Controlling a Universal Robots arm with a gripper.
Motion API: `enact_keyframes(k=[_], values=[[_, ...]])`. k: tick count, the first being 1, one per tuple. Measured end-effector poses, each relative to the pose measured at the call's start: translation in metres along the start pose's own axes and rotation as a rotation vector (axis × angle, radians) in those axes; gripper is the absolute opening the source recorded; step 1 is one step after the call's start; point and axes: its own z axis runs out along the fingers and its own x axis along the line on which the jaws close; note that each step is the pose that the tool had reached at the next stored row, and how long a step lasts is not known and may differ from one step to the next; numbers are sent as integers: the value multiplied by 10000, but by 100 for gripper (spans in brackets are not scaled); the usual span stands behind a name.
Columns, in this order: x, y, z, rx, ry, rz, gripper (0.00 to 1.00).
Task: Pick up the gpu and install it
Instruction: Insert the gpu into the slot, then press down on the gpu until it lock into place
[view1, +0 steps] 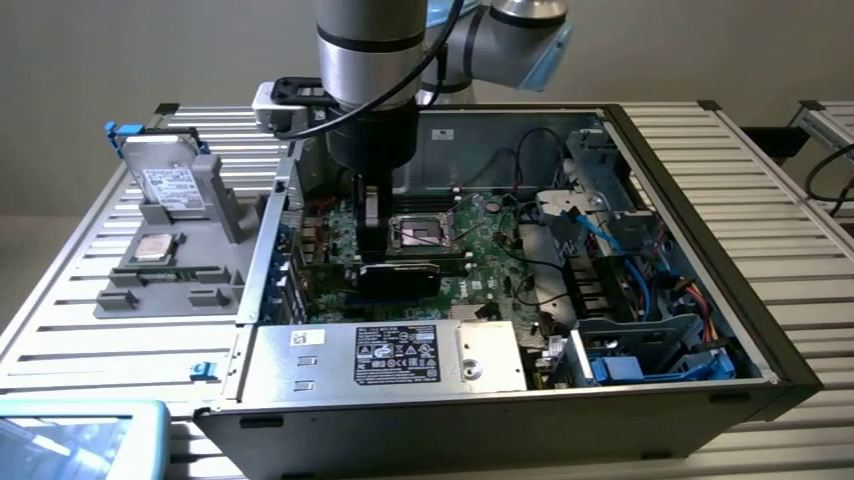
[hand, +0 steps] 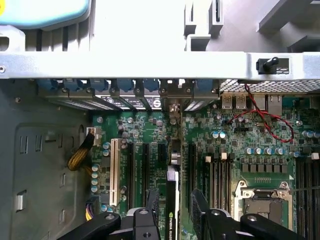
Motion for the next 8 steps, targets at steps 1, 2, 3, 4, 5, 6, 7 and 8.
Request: enact_keyframes(k=[1, 2, 3, 4, 5, 6, 7, 8], values=[[0, 0, 0, 1, 0, -12, 40], [0, 0, 0, 2, 1, -23, 40], [0, 0, -1, 1, 2, -32, 40], [0, 0, -1, 2, 3, -43, 40], [0, 0, -1, 3, 4, -53, 40], [0, 0, -1, 3, 4, -64, 40], [0, 0, -1, 3, 6, -74, 40], [-1, 0, 0, 4, 5, -85, 40]])
